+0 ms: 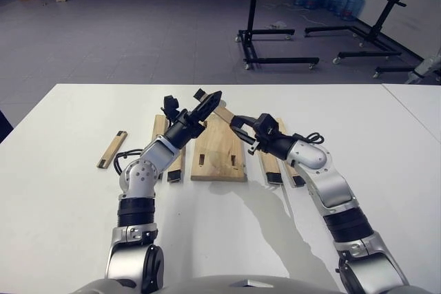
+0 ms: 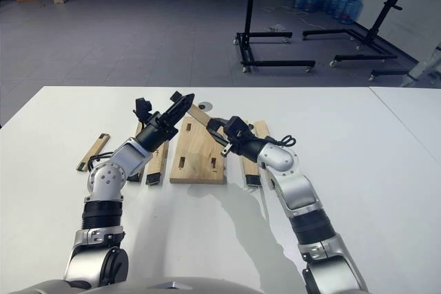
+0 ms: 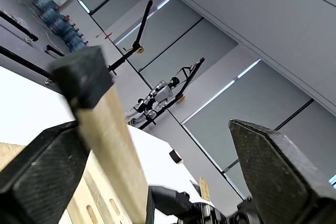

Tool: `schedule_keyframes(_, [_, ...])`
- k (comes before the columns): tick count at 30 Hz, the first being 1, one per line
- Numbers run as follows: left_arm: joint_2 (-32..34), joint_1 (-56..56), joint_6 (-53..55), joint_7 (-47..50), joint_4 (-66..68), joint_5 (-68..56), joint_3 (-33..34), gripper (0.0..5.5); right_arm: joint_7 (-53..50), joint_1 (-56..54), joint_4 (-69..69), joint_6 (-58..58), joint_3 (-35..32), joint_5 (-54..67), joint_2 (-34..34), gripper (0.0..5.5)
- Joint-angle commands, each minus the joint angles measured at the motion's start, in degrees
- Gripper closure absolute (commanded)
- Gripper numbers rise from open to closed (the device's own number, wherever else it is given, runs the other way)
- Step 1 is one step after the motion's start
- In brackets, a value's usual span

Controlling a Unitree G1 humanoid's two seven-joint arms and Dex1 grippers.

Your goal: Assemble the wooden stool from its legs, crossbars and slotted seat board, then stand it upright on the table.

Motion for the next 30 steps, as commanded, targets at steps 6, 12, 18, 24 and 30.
schedule_keyframes(6, [0.04, -1.83, -1.21, -0.45, 0.7, 0.86, 0.21, 1.73, 2.06, 0.47, 0.13, 0.47, 0.87, -0.03, -0.12, 4.2])
schedule_keyframes(12, [0.06, -1.99, -2.36, -0.54, 0.3, 0.6, 1.18, 2.6, 1.55, 0.3, -0.98, 1.13, 0.63, 0.69, 0.67, 4.2])
schedule_keyframes(18, [-0.05, -2.44, -4.9, -0.79, 1.37, 1.45, 1.73, 3.54, 2.42, 0.29, -2.14, 1.55, 0.89, 1.71, 1.17, 4.2])
schedule_keyframes(24, [-0.14, -2.61, -5.97, -0.84, 1.34, 1.07, 2.36, 4.58, 2.12, 0.12, -2.03, 1.22, 0.62, 1.77, 1.19, 4.2])
schedule_keyframes(30, [-0.38, -2.59, -6.29, -0.83, 1.38, 0.98, 2.61, 5.11, 0.87, -0.19, -1.55, 0.57, 0.03, 1.83, 2.05, 4.2])
